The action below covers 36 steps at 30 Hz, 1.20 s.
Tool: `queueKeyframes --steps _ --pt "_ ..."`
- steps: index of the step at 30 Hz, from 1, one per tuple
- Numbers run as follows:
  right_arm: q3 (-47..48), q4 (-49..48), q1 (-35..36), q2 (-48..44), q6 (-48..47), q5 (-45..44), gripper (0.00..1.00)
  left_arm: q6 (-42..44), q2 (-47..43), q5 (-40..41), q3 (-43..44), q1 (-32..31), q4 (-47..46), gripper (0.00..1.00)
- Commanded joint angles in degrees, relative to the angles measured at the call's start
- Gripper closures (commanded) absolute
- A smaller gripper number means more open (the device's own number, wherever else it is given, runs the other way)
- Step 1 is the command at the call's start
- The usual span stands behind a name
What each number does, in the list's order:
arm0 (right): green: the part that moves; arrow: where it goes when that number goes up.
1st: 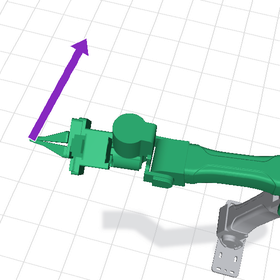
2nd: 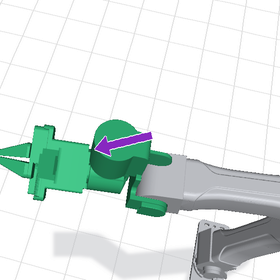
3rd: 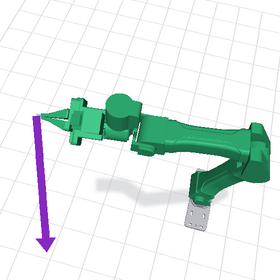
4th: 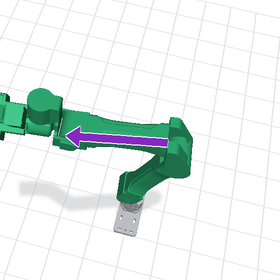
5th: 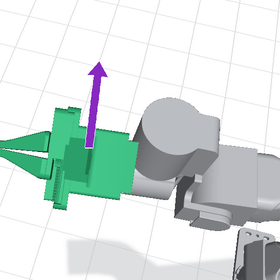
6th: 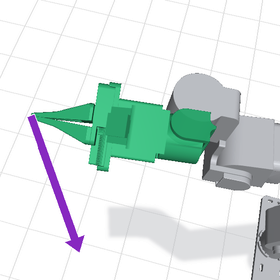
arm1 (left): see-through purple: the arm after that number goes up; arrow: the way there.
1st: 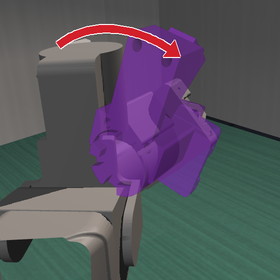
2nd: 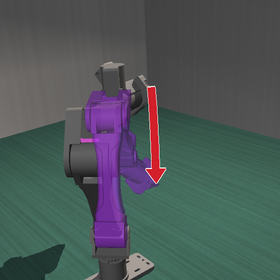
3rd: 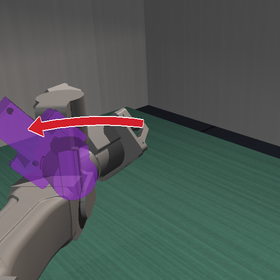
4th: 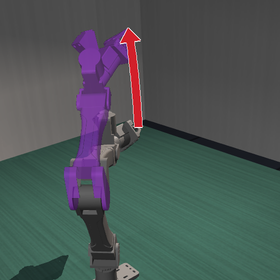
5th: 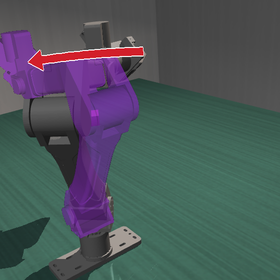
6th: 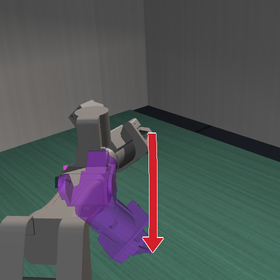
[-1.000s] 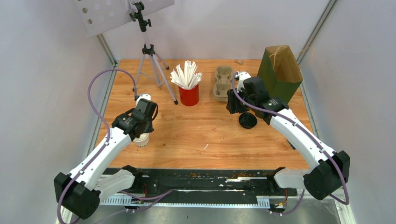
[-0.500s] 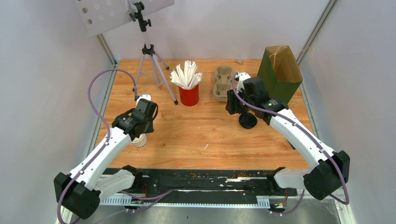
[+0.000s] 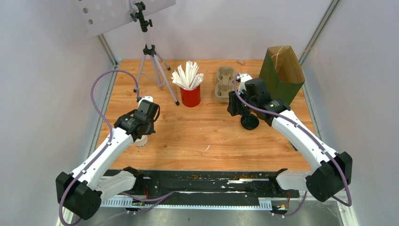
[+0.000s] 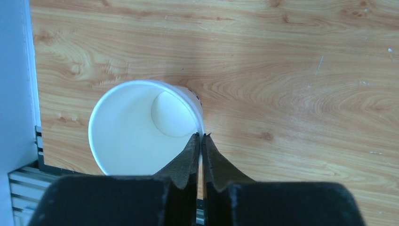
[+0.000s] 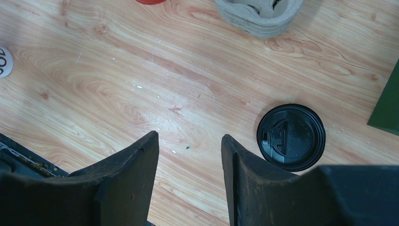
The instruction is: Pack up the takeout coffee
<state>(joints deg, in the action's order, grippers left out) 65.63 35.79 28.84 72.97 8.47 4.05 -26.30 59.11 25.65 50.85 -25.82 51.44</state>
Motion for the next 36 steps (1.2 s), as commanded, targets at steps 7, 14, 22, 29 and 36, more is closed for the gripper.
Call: queueKeyframes --steps 7,14,22,29,36 --pt "-2.72 -8.08 0.37 -2.95 2.47 7.83 0.46 3.38 -0.65 -7.39 5.41 0.30 0.32 1.00" --pt "-14.54 -33.78 8.53 -7.75 -3.37 15.75 0.21 3.80 -1.22 -16.50 9.84 0.23 0.18 1.00" --pt "-19.70 -59.20 20.67 -0.21 -16.26 18.35 0.00 2.95 -0.94 -25.85 10.98 0.25 -1.21 1.00" --pt "-13.71 -64.14 24.90 10.58 -20.92 20.33 0.00 0.45 -2.24 -33.45 11.39 0.25 -2.28 1.00" --pt "-11.62 -69.32 28.04 16.79 -21.66 19.67 0.00 -1.28 -3.30 -37.40 13.10 0.25 -2.75 1.00"
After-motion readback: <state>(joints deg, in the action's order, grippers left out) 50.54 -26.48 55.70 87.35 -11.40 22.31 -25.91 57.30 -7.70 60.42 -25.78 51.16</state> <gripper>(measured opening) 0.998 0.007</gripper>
